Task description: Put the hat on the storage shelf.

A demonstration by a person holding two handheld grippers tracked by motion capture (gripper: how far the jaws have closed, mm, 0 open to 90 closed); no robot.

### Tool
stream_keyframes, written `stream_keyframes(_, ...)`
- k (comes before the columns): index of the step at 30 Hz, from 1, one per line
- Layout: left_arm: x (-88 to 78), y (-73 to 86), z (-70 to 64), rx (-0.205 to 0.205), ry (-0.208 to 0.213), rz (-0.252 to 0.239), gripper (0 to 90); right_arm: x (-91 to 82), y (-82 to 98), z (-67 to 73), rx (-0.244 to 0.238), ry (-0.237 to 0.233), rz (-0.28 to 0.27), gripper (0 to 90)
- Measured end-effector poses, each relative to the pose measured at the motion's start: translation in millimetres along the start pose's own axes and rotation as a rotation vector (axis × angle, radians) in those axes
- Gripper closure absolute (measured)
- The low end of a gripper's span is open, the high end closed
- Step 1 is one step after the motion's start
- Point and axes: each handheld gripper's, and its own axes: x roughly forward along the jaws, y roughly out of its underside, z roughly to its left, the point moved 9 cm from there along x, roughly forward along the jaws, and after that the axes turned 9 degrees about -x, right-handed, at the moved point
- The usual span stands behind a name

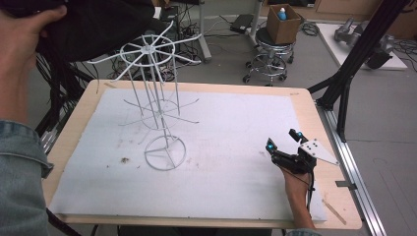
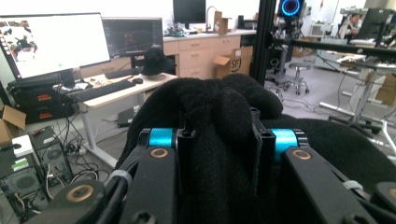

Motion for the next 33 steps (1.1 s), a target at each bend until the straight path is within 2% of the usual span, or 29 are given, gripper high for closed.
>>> stream_keyframes(3, -2.3, 2.3, -0.8, 0.013, -0.011, 0.002, 70.4, 0.8, 0.2, 0.0, -0.006, -0.002, 0.0, 9.5)
stream_keyframes(8, -7.2, 12.5, 3.7, -0.019, -0.016, -0.001, 70.5, 1.0, -0.3, 1.7, -0.007, -0.004, 0.0, 9.5)
stream_keyframes(10, -9.2, 17.1, 4.7, -0.01, -0.021, 0.008, 70.4, 1.5, -0.3, 1.7, -0.005, -0.005, -0.001, 9.5)
stream_keyframes(13, -11.8, 24.3, 7.7, -0.032, -0.029, 0.006, 70.4, 2.0, -0.2, 2.5, -0.002, -0.01, 0.001, 9.5)
stream_keyframes(22, -20.2, 48.5, 9.8, -0.047, -0.014, 0.003, 70.0, 3.8, 0.2, 3.8, -0.01, -0.013, 0.005, 9.5)
stream_keyframes(33, -25.0, 77.6, 7.6, -0.031, -0.012, 0.018, 69.2, 4.7, 0.4, 6.1, -0.009, -0.028, 0.007, 9.5)
